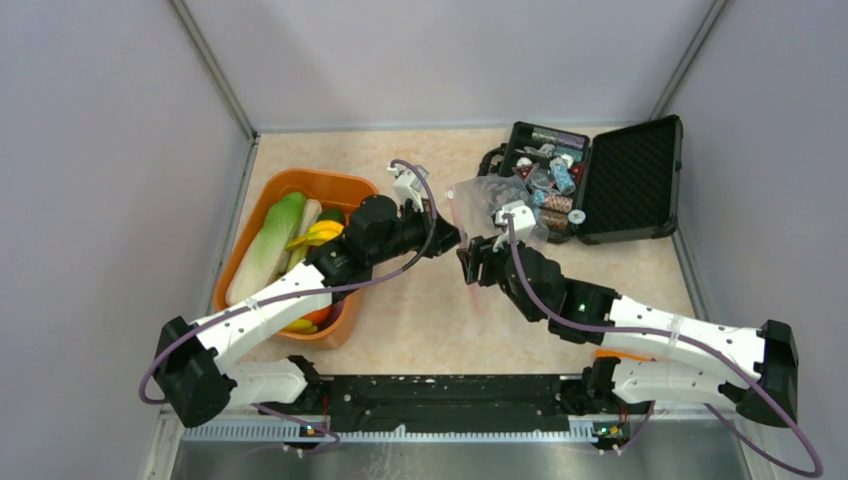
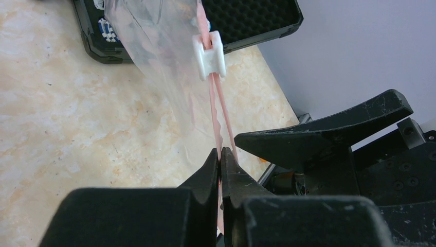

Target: Place the food in the zip-top bag and seal the zipper

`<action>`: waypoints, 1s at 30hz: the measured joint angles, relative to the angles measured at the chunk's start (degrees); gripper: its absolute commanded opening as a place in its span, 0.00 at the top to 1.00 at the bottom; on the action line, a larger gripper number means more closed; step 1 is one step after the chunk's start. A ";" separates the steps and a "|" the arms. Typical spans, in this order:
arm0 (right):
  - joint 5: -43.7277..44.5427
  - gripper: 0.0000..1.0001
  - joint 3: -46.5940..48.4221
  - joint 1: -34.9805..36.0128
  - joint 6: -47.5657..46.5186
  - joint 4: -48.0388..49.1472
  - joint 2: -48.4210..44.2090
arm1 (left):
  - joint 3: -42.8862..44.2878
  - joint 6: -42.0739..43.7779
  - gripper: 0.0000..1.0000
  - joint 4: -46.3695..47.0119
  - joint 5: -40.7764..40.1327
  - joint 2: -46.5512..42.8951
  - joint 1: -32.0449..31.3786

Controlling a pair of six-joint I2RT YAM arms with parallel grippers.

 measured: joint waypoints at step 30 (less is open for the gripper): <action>10.56 0.53 0.15 2.08 -7.63 3.45 5.31 | 1.09 0.11 1.00 -2.10 -0.46 0.55 0.00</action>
